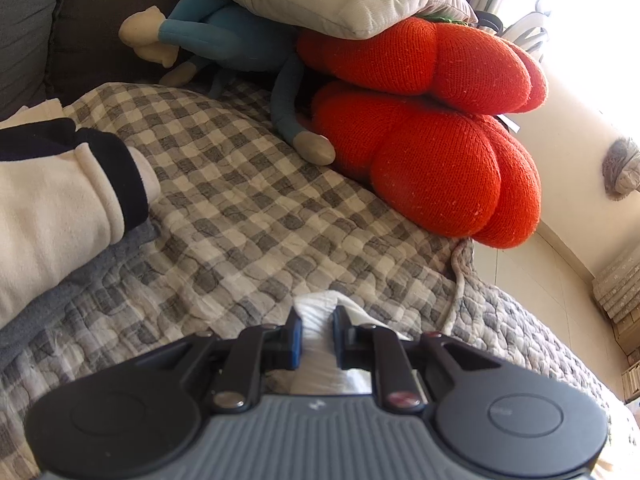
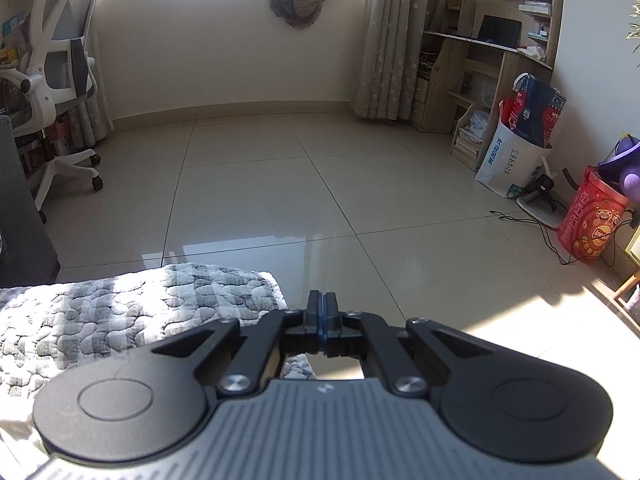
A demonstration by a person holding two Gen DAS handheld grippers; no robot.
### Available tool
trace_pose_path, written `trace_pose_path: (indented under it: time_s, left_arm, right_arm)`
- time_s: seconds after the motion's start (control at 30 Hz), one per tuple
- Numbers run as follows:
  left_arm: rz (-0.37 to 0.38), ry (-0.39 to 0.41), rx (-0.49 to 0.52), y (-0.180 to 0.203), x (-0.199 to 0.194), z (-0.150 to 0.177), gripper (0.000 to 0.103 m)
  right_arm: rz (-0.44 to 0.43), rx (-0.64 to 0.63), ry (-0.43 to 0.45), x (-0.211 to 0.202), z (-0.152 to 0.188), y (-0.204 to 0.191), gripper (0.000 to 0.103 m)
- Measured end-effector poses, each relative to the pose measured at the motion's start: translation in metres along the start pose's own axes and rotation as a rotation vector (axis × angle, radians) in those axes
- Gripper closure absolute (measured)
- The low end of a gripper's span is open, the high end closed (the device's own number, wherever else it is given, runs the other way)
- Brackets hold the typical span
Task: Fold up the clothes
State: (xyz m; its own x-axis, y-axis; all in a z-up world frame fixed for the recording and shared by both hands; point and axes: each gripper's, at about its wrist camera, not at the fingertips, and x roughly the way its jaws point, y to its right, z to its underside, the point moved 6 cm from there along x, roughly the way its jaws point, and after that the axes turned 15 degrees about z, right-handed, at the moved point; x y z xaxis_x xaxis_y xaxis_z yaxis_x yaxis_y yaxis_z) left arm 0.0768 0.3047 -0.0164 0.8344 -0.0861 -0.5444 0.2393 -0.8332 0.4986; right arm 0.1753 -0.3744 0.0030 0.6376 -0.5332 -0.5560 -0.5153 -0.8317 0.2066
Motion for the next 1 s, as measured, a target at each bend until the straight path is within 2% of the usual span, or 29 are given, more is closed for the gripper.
trace_pose_path:
  time_s: [0.17, 0.2, 0.23, 0.3, 0.4, 0.43, 0.47, 0.53, 0.6, 0.63, 0.67, 0.73, 0.83, 0.9, 1.0]
  left_arm:
    - [-0.004, -0.025, 0.009, 0.0, 0.005, 0.004, 0.084]
    - [-0.007, -0.027, 0.012, 0.0, 0.004, 0.005, 0.083]
    - [-0.011, -0.028, 0.013, -0.001, 0.004, 0.005, 0.077]
    - [-0.016, -0.018, -0.003, -0.004, 0.001, 0.003, 0.071]
    - [-0.026, 0.009, -0.033, -0.009, -0.006, -0.001, 0.068]
    - [-0.036, 0.02, -0.038, -0.01, -0.009, -0.002, 0.068]
    - [-0.048, 0.033, -0.031, -0.009, -0.012, -0.003, 0.068]
    - [-0.068, 0.059, -0.003, -0.006, -0.018, -0.006, 0.069]
    - [-0.077, 0.062, 0.009, -0.005, -0.019, -0.006, 0.069]
    - [-0.083, 0.059, 0.013, -0.005, -0.019, -0.005, 0.069]
    - [-0.09, 0.055, 0.017, -0.005, -0.019, -0.005, 0.069]
    - [-0.103, 0.049, 0.025, -0.006, -0.019, -0.003, 0.069]
    - [-0.123, 0.038, 0.038, -0.006, -0.019, -0.002, 0.069]
    - [-0.136, 0.032, 0.046, -0.006, -0.018, 0.0, 0.069]
    - [-0.156, 0.022, 0.058, -0.006, -0.018, 0.001, 0.073]
  right_arm:
    - [-0.093, -0.047, -0.064, 0.002, 0.01, -0.009, 0.103]
    - [-0.112, -0.057, -0.077, 0.002, 0.011, -0.011, 0.099]
    - [-0.128, -0.061, -0.083, 0.0, 0.011, -0.012, 0.091]
    - [-0.163, -0.042, -0.055, -0.006, 0.008, -0.009, 0.09]
    - [-0.246, -0.04, -0.045, -0.011, 0.008, -0.014, 0.077]
    - [-0.264, -0.052, -0.047, -0.012, 0.01, -0.017, 0.066]
    - [-0.255, -0.078, -0.04, -0.012, 0.012, -0.022, 0.059]
    - [-0.239, -0.093, -0.031, -0.008, 0.016, -0.028, 0.059]
    - [-0.286, -0.104, -0.068, -0.004, 0.023, -0.037, 0.059]
    - [-0.304, -0.123, -0.087, -0.003, 0.028, -0.041, 0.066]
    - [-0.274, -0.181, -0.07, -0.004, 0.031, -0.047, 0.079]
    - [-0.257, -0.218, -0.045, -0.008, 0.03, -0.05, 0.095]
    - [-0.203, -0.192, 0.01, -0.013, 0.02, -0.047, 0.099]
    - [-0.124, -0.18, 0.031, -0.011, 0.016, -0.043, 0.099]
    - [-0.047, -0.166, 0.014, -0.004, 0.015, -0.041, 0.099]
